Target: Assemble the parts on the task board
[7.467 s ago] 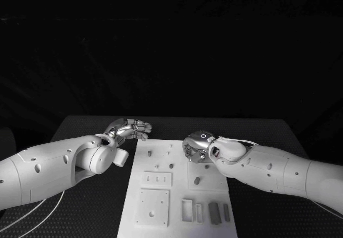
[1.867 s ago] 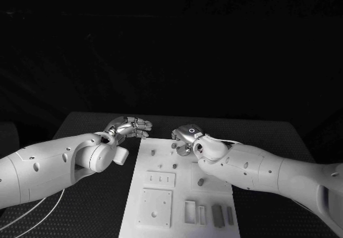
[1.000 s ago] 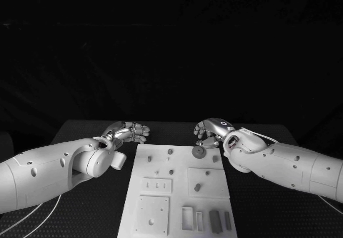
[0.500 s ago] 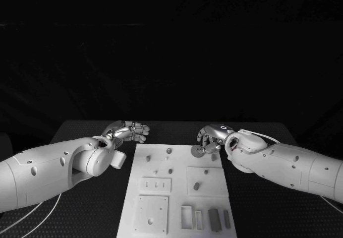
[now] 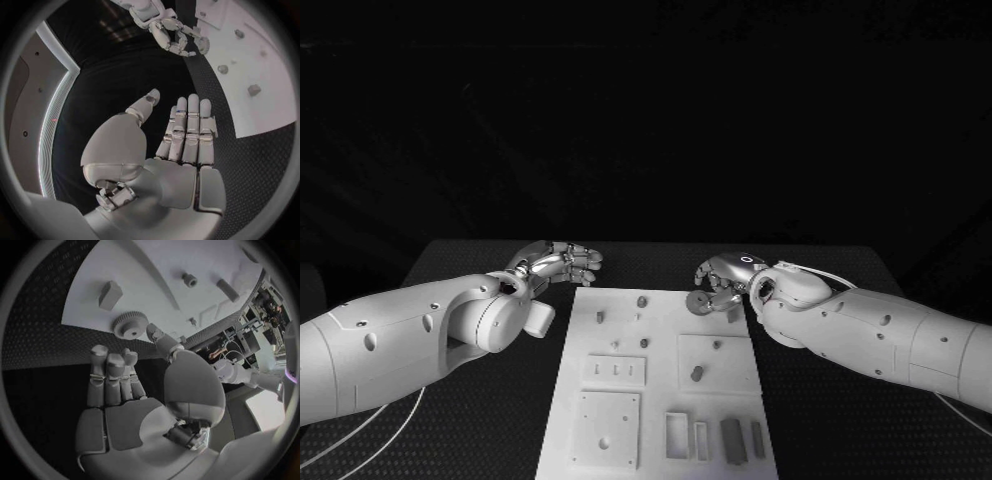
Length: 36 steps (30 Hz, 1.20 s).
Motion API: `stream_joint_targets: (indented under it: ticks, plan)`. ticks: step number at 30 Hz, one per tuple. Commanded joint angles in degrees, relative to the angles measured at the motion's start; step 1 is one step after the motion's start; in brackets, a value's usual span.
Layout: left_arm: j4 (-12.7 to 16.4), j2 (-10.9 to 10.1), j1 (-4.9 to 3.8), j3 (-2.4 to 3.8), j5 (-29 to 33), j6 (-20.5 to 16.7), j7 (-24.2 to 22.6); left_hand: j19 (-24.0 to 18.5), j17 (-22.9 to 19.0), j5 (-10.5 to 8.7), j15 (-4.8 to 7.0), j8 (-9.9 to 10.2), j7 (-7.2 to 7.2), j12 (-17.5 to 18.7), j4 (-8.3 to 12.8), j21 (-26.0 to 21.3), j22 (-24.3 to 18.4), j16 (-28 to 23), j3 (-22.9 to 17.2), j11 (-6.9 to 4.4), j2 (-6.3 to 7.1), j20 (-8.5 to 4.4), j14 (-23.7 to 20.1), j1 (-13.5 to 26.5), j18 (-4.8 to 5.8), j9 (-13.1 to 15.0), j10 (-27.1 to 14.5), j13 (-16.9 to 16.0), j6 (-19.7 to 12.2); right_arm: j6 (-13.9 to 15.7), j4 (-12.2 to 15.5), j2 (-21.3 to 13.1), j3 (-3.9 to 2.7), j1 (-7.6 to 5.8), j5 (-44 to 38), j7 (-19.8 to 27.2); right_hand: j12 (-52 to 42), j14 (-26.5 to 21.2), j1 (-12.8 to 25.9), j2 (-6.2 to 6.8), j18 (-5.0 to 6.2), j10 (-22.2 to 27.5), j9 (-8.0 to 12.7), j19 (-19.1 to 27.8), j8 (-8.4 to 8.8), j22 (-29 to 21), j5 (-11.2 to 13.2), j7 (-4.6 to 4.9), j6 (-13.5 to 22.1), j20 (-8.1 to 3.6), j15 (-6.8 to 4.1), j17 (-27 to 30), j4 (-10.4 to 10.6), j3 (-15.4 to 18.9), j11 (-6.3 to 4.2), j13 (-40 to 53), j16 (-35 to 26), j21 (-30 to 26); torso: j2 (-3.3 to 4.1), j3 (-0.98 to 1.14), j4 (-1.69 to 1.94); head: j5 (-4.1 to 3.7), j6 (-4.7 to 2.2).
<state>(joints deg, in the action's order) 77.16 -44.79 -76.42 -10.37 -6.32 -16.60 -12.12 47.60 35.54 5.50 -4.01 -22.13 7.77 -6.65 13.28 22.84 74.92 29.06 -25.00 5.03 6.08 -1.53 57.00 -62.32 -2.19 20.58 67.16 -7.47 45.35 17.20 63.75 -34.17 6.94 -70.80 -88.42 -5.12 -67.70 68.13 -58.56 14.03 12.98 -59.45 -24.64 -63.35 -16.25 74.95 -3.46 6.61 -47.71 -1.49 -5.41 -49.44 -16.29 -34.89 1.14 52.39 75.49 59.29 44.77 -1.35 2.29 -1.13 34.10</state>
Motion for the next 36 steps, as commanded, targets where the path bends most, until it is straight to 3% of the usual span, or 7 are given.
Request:
stream_joint_targets:
  ticks: [1, 10, 16, 28, 36]
  plan:
    - [0.2, 0.1, -0.05, 0.05, 0.0, 1.0, -0.4, -0.4, 0.1, -0.2, -0.13, 0.3, 0.45, 0.1, 0.1, 0.2, 1.3, -0.3, -0.4, -0.06, 0.1, -0.11, -0.4, 0.6, -0.68, 0.1, -0.3, 0.1, 0.0, -1.7, -0.5, 0.2, 0.01, 0.25, -1.3, -0.1, -1.9, 0.1, 0.0, -0.84, 2.02, 5.3, 0.0, -0.3, -0.48, 1.3, 0.4, 0.13, -1.0, -0.87, -0.34, -0.7, 0.1, -0.9, -0.73, 0.7, 0.6, 0.9, 0.05, 0.0, 0.05, 0.04, 0.14]
    - [0.2, 0.1, -0.05, 0.05, 0.0, 1.0, -0.4, -0.4, 0.1, -0.19, -0.14, 0.3, 0.48, 0.2, 0.1, 0.2, 1.3, -0.3, -0.4, -0.05, 0.09, -0.11, -0.4, 0.7, -0.67, 0.1, -0.4, 0.1, 0.0, -2.2, -1.7, 0.6, 0.06, 0.8, -0.9, 0.3, -3.2, 0.4, -0.7, -1.95, 2.02, 5.4, -0.3, -0.2, -1.63, 1.1, 0.6, 0.46, -3.3, -1.2, -0.07, -1.8, 1.0, -6.6, -0.44, 0.5, 0.6, 2.2, 0.07, 0.09, 0.01, 0.23, 0.44]
    - [0.2, 0.1, -0.05, 0.05, 0.0, 1.0, -0.4, -0.4, 0.1, -0.19, -0.14, 0.3, 0.48, 0.2, 0.0, 0.3, 1.3, -0.3, -0.4, -0.05, 0.08, -0.1, -0.4, 0.7, -0.68, 0.1, -0.4, 0.1, 0.0, -2.0, -2.1, 1.0, 0.07, 0.96, -0.9, 0.4, -3.6, 0.5, -0.7, -2.62, 2.02, 5.4, -0.5, -0.2, -2.02, 1.1, 0.7, 0.68, -4.0, -1.35, 0.11, -2.2, 1.3, -8.5, -0.24, 0.3, 0.6, 2.6, 0.01, 0.11, -0.06, 0.29, 0.61]
    - [0.3, 0.0, -0.06, 0.05, -0.1, 1.0, -0.3, -0.4, 0.2, -0.18, -0.14, 0.4, 0.48, 0.2, 0.1, 0.3, 1.3, -0.3, -0.4, -0.07, 0.08, -0.11, -0.4, 0.7, -0.69, 0.1, -0.4, 0.1, 0.0, -2.6, -2.0, 1.2, 0.13, 1.09, -0.2, 0.5, -3.9, 0.7, 1.0, -1.93, 2.02, 5.4, -0.6, -0.2, -2.16, 1.1, 0.5, 1.0, -4.5, -1.35, 0.43, -2.6, 1.2, -8.0, 0.08, 0.1, 0.5, 3.1, 0.01, 0.05, -0.06, 0.42, 1.04]
    - [0.2, 0.1, -0.06, 0.06, -0.1, 1.0, -0.2, -0.5, 0.2, -0.17, -0.14, 0.4, 0.47, 0.3, 0.1, 0.3, 1.3, -0.3, -0.4, -0.09, 0.1, -0.11, -0.4, 0.7, -0.69, 0.2, -0.4, 0.1, 0.0, -3.1, -2.3, 1.5, 0.14, 1.09, 0.3, 0.5, -4.2, 0.9, 3.6, -2.4, 2.02, 5.5, -0.3, 0.0, -1.86, 0.9, -1.0, 1.23, -4.6, -1.23, 0.65, -2.9, 0.7, -6.4, 0.3, -0.3, 0.2, 3.4, -0.03, 0.0, -0.05, 0.37, 1.13]
